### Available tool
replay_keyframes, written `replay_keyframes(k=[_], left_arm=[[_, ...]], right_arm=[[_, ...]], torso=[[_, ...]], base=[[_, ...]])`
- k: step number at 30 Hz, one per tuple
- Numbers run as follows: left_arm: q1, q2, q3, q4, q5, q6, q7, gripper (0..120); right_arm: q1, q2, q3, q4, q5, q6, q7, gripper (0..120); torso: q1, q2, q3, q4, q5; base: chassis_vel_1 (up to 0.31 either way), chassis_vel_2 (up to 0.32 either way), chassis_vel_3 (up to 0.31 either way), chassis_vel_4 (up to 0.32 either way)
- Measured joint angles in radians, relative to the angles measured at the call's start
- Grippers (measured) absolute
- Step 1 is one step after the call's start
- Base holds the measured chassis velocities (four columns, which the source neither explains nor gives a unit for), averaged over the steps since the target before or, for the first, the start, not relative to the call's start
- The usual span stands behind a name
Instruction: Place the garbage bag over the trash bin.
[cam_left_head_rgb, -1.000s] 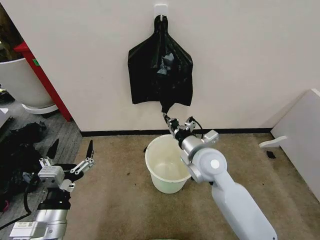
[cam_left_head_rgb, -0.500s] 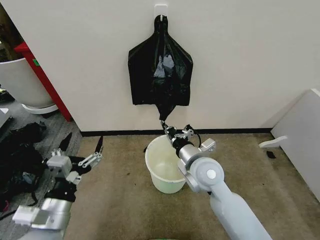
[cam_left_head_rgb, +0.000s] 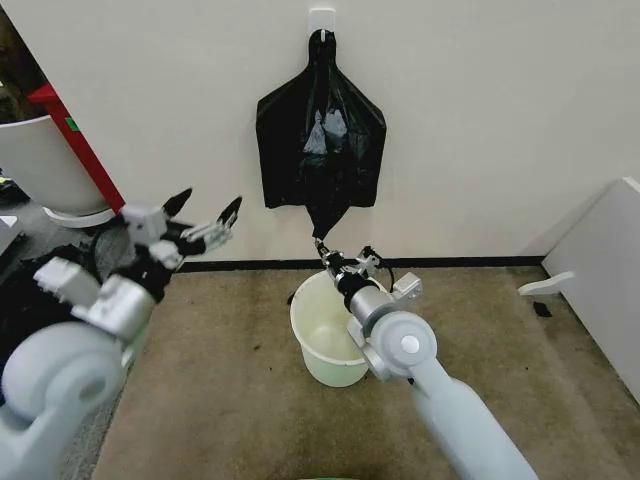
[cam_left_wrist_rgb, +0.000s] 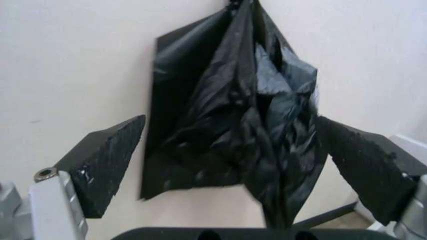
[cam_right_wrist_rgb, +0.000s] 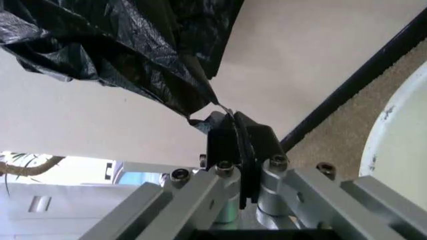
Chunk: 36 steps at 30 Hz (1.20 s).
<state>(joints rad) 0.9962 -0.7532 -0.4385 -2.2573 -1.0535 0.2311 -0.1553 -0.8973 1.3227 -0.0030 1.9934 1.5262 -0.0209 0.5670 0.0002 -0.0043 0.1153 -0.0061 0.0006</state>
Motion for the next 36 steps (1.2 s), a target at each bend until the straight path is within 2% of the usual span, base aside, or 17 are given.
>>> replay_keyframes(k=[1,3,6,9,10,15,22,28,33,36], left_arm=[[-0.056,-0.003,0.052,0.024,-0.017,0.007,-0.019,100],[-0.085,-0.006,0.077,0.037,-0.023,0.010,-0.028,100],[-0.281,-0.055,0.233,0.126,-0.036,0.018,-0.098,100],[-0.423,-0.114,0.367,0.196,-0.050,0.027,-0.163,100],[-0.423,-0.114,0.367,0.196,-0.050,0.027,-0.163,100],[-0.569,-0.202,0.487,0.287,-0.045,0.044,-0.219,100],[-0.652,-0.264,0.548,0.330,-0.011,0.116,-0.322,100],[-0.653,-0.270,0.559,0.322,-0.009,0.174,-0.380,100],[-0.659,-0.277,0.559,0.341,-0.002,0.188,-0.395,93],[-0.666,-0.282,0.555,0.348,-0.001,0.197,-0.410,81]], right_arm=[[0.004,-0.001,-0.002,-0.003,-0.002,-0.001,-0.002,0],[0.007,-0.002,-0.003,-0.005,-0.003,-0.001,-0.003,0],[0.025,-0.002,-0.006,-0.020,-0.007,-0.006,-0.009,0],[0.034,-0.002,-0.006,-0.030,-0.008,-0.008,-0.011,0],[0.034,-0.002,-0.006,-0.030,-0.008,-0.008,-0.011,0],[0.027,-0.004,0.006,-0.030,-0.013,-0.008,-0.012,0],[0.021,-0.002,-0.001,-0.025,-0.017,-0.008,-0.013,0],[0.022,-0.003,-0.006,-0.025,-0.019,-0.008,-0.013,0],[0.027,0.002,-0.013,-0.027,-0.020,-0.008,-0.013,0],[0.028,0.004,-0.018,-0.027,-0.023,-0.007,-0.012,0]], torso=[[0.000,0.000,0.000,-0.0001,-0.0001],[0.000,0.000,0.000,0.0001,-0.0005],[0.000,0.000,0.000,0.0003,-0.0004],[0.000,0.000,0.000,0.0000,-0.0004],[0.000,0.000,0.000,0.0000,-0.0004],[0.000,0.000,0.000,-0.0002,-0.0004],[0.000,0.000,0.000,0.0001,-0.0004],[0.000,0.000,0.000,0.0003,-0.0005],[0.000,0.000,0.000,0.0002,-0.0006],[0.000,0.000,0.000,0.0002,-0.0005]], base=[[0.000,0.000,0.000,0.000],[0.000,0.000,0.000,0.000],[0.000,0.000,0.000,0.000],[0.000,0.000,0.000,0.000],[0.000,0.000,0.000,0.000],[0.000,0.000,0.000,0.000],[0.000,0.000,0.000,0.000],[0.000,0.000,0.000,0.000],[0.000,0.000,0.000,0.000],[0.000,0.000,0.000,0.000]])
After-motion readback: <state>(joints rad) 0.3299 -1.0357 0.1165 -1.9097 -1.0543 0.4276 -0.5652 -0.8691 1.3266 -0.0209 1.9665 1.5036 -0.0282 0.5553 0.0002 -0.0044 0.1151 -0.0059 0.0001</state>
